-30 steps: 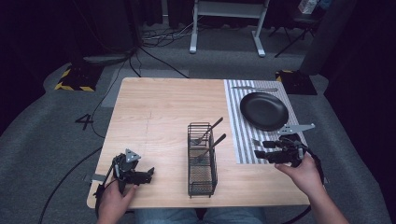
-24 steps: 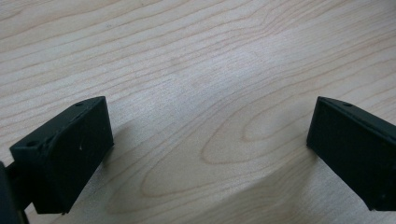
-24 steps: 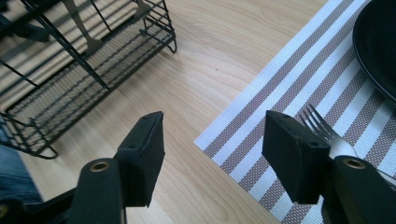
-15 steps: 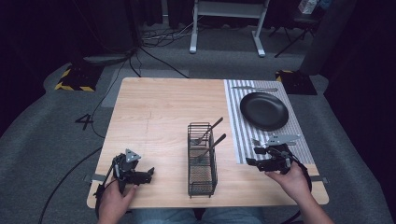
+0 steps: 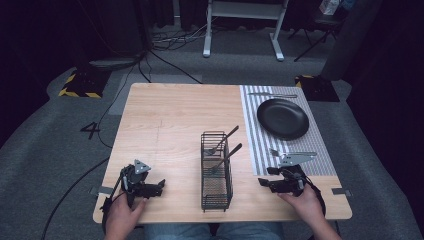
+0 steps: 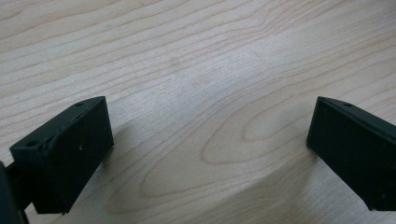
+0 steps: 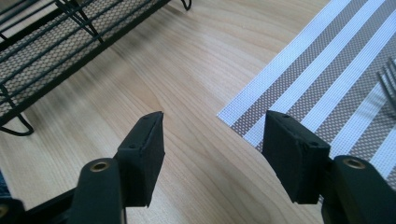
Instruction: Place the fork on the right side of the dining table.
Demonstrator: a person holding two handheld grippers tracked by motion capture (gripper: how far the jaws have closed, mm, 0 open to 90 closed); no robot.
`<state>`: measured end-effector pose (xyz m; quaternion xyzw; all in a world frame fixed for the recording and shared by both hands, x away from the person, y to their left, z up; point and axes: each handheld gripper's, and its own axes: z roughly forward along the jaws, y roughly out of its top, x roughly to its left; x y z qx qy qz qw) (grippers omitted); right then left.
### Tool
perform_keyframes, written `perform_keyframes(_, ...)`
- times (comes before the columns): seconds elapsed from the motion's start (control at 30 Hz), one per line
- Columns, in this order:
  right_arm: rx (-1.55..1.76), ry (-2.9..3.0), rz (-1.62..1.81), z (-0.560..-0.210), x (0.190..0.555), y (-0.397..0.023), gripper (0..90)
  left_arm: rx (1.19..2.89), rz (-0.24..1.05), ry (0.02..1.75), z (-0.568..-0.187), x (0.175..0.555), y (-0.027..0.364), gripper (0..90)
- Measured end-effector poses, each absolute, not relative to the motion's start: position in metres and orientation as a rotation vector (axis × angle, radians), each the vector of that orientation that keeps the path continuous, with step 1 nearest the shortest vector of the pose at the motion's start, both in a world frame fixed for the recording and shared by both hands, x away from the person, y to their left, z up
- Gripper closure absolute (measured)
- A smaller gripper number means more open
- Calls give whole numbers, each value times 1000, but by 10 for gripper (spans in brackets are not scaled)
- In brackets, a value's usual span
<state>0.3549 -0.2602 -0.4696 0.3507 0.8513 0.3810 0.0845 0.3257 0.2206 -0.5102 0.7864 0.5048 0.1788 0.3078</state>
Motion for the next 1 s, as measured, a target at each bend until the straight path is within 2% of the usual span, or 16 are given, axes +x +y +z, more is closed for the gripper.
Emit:
perform_keyframes(0.57, 928, 2509, 1043, -500, 344, -247, 368, 2079, 472, 1335, -510, 326, 221, 5)
perform_keyframes(0.67, 913, 2498, 1054, -503, 343, -246, 327, 2080, 472, 1335, -510, 326, 221, 4)
perform_keyframes(0.8, 890, 2472, 1101, -508, 342, -246, 232, 2079, 472, 1335, -510, 326, 221, 5)
perform_keyframes(0.87, 916, 2474, 1072, -509, 343, -243, 114, 2080, 473, 1335, -510, 326, 221, 5)
perform_keyframes(1.0, 953, 2459, 1053, -509, 343, -242, 98, 2079, 472, 1335, -510, 326, 221, 5)
